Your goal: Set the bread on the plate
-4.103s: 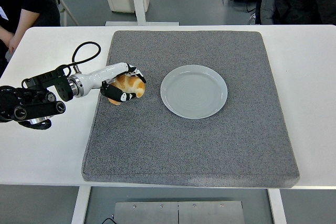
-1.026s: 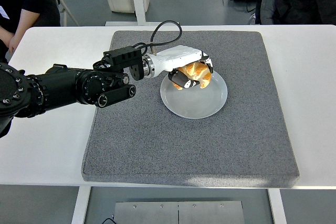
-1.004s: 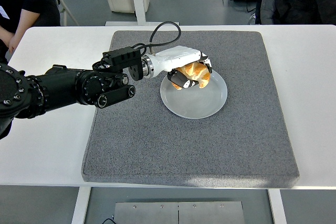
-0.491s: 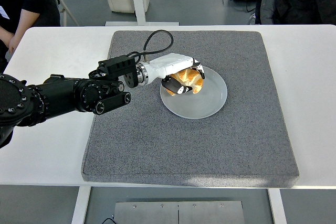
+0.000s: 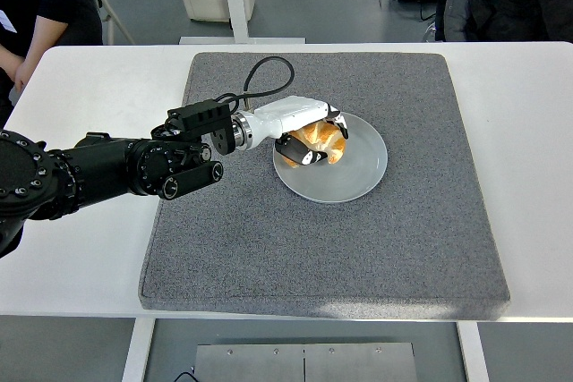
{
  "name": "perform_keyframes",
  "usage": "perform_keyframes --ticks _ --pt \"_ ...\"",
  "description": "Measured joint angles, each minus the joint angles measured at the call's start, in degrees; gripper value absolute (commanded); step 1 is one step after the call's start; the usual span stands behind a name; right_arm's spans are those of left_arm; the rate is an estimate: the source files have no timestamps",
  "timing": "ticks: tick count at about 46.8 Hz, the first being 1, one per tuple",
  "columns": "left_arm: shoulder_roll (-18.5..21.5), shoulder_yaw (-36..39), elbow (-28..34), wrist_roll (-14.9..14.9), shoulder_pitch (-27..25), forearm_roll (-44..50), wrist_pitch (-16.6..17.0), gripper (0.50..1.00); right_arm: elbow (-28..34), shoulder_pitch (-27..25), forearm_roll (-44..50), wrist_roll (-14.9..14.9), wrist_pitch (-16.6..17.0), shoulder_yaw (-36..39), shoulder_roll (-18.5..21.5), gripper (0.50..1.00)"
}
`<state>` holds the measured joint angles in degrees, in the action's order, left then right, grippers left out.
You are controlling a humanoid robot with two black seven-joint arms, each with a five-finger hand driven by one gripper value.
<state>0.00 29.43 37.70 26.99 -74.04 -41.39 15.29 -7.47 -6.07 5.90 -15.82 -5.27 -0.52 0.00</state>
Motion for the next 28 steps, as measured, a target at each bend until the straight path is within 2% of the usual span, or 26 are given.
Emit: perform_keyframes --ticks 5,28 --pt "0.0 -0.1 0.0 0.0 0.0 0.0 0.0 0.713 0.0 0.0 0.0 0.0 0.0 0.0 0.0 1.000" --pt "0.0 -0.1 0.0 0.0 0.2 0.1 -0.1 0.757 -0.1 0.0 0.0 0.0 0.0 0.0 0.0 1.000"
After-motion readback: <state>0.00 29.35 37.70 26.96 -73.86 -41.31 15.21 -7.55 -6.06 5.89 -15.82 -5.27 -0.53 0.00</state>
